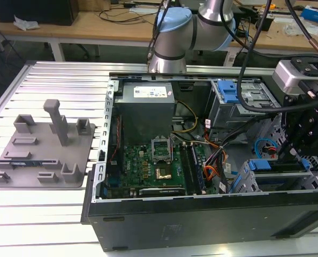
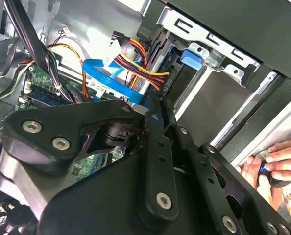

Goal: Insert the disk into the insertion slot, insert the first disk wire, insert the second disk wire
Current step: 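Insert the second disk wire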

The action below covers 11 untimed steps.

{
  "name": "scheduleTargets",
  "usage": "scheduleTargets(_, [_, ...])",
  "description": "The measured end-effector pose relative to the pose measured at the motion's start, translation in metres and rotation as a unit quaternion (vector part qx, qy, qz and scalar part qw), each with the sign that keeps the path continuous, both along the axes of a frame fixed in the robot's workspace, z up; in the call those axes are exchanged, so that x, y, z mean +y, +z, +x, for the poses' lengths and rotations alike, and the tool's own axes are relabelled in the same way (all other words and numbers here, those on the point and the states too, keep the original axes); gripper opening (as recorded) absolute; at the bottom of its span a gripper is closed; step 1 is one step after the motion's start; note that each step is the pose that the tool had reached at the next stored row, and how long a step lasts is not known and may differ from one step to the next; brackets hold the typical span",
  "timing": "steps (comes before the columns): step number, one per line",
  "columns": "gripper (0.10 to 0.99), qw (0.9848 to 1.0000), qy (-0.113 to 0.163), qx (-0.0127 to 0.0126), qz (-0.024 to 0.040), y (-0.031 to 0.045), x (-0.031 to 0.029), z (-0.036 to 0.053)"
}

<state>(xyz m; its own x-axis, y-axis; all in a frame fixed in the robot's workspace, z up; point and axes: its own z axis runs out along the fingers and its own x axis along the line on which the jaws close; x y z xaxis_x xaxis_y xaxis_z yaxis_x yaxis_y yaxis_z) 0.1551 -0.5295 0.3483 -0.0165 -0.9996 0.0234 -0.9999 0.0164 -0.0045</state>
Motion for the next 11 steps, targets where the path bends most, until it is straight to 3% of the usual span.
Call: scheduleTargets(11, [0.161, 1.0, 0.0, 0.0, 0.0001, -0.0061, -0.0001, 0.0004])
